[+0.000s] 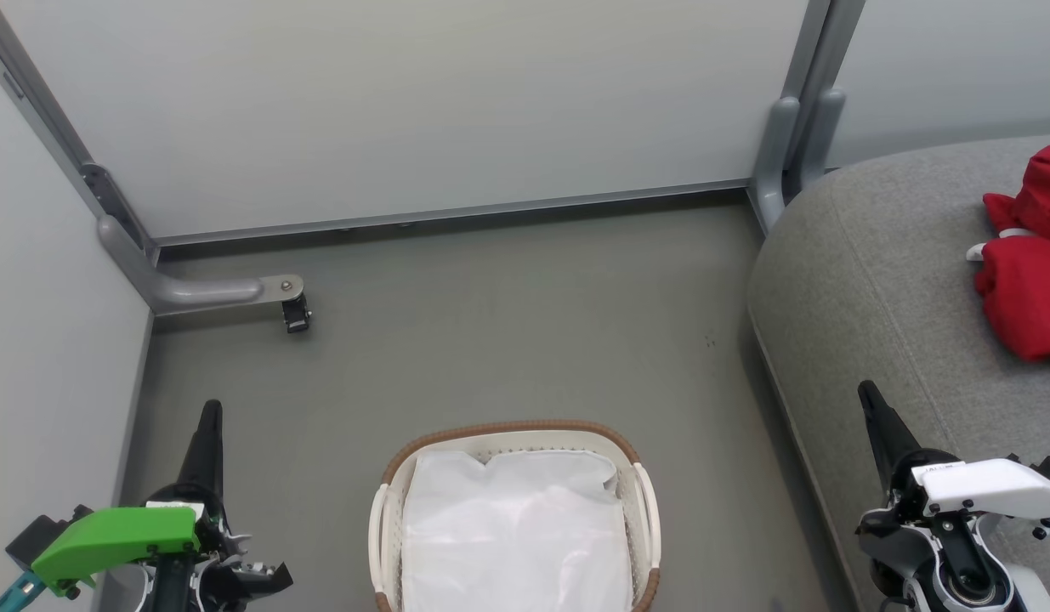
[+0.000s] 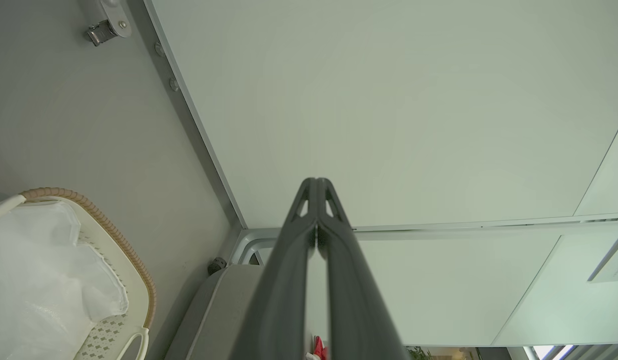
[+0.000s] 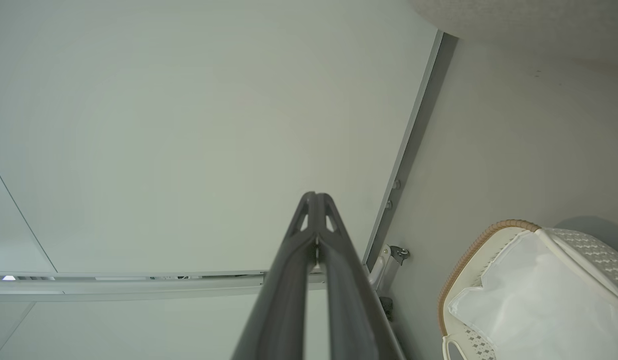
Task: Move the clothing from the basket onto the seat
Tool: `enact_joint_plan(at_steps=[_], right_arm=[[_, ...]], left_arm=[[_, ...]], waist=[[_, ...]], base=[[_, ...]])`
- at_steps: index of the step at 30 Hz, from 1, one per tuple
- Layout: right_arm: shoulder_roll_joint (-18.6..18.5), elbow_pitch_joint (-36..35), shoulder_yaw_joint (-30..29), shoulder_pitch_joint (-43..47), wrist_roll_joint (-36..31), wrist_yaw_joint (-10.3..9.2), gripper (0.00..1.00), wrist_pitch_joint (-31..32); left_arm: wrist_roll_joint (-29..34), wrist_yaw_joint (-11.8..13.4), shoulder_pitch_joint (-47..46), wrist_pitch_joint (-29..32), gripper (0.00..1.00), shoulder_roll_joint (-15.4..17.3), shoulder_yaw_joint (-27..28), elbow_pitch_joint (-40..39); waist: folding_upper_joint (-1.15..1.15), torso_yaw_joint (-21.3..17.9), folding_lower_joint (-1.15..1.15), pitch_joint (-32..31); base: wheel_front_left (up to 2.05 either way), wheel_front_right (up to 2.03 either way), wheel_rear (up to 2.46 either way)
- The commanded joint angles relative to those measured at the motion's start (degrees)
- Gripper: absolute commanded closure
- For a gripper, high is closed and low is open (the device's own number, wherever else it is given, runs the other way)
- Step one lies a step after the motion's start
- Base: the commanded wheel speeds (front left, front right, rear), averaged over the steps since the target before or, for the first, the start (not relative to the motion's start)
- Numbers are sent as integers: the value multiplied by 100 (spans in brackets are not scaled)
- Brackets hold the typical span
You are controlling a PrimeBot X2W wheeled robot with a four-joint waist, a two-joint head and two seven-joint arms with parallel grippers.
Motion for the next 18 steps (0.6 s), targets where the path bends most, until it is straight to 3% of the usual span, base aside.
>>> enact_joint_plan(at_steps=[1, 18], right_arm=[[-34, -47, -34, 43, 121, -1, 100, 31], [-37, -88, -87, 75, 556, -2, 100, 143]], left_arm=[[-112, -18, -76, 46, 100, 15, 36, -30], [-467, -20, -111, 178, 100, -12, 104, -39]], waist=[[0, -1, 0, -6], [0, -14, 0, -54]], base=[[0, 0, 0], [0, 0, 0]])
